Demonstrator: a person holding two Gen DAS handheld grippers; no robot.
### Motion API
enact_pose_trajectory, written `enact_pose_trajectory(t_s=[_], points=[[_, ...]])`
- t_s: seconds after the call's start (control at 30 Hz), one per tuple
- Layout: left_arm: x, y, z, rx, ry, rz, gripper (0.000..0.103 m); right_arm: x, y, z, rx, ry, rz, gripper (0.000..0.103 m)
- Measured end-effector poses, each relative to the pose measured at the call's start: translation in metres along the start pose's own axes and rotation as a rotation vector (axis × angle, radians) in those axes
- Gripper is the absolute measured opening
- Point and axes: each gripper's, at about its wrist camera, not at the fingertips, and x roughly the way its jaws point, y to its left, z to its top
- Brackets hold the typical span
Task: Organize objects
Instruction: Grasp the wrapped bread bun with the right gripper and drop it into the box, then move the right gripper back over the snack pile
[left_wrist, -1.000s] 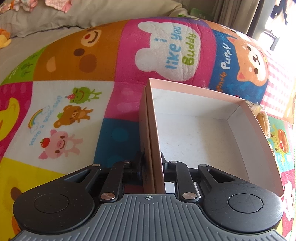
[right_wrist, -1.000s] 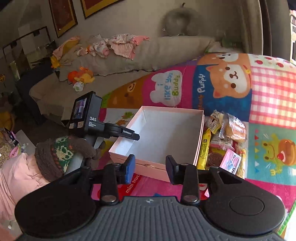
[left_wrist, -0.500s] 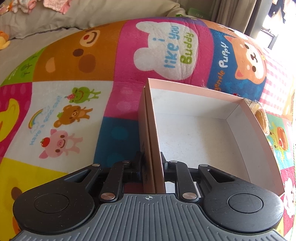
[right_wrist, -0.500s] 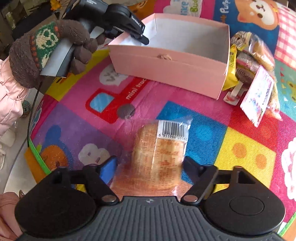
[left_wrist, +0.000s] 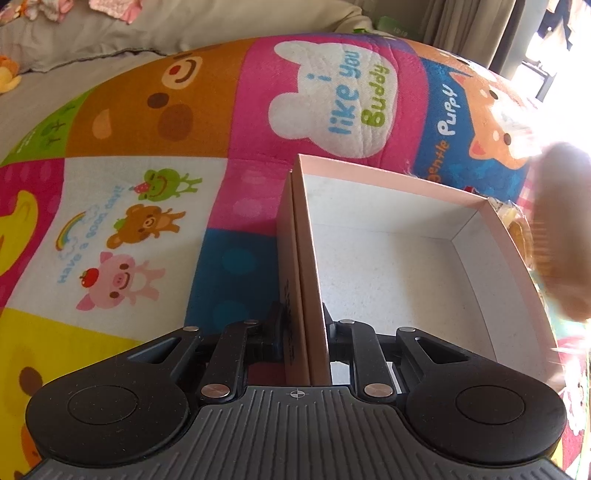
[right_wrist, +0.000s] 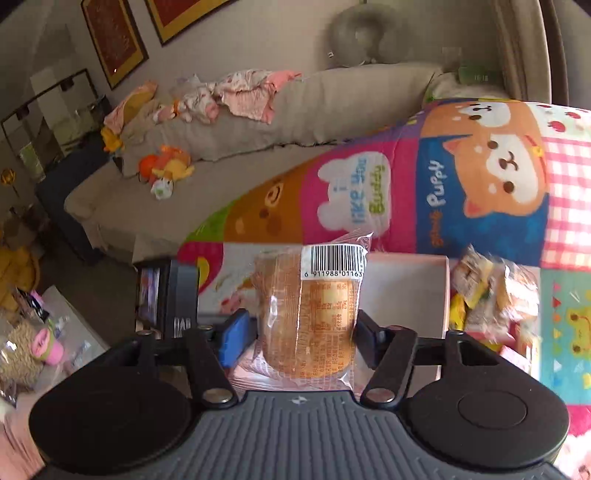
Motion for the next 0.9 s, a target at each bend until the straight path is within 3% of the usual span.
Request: enact_pose_trajectory(t_s=[0.13, 0.23, 0.3, 0.47, 0.67, 0.83, 0.9], points=[[0.0, 0.001, -0.001, 0.002, 0.005, -0.001, 0.02, 0.011, -0.016, 0.01, 0.027, -0.05, -0.066, 0.08], [0.0, 0.0, 0.0, 0.005, 0.007, 0.001, 0.02, -0.012, -0.035, -0.018, -0.02, -0.1, -0.171, 0.097], [0.0, 0.0, -0.001, 0.008, 0.005, 0.002, 0.02, -0.032, -0.051, -0.05, -0.052, -0.113, -0.266, 0.103], [0.0, -0.001, -0.002, 0.011, 0.004, 0.006, 0.02, -0.052, -0.093, -0.134, -0.006, 0.008, -0.393, 0.103], [0.0, -0.004, -0.002, 0.022, 0.015, 0.025, 0.019, -0.051, -0.124, -0.2, 0.15, 0.12, -0.416, 0.103], [0.002, -0.005, -0.005, 0.035, 0.027, 0.033, 0.018, -0.055, -0.117, -0.219, 0.175, 0.025, -0.449, 0.103], [0.002, -0.004, -0.005, 0.034, 0.028, 0.034, 0.018, -0.048, -0.109, -0.217, 0.13, 0.04, -0.495, 0.103]])
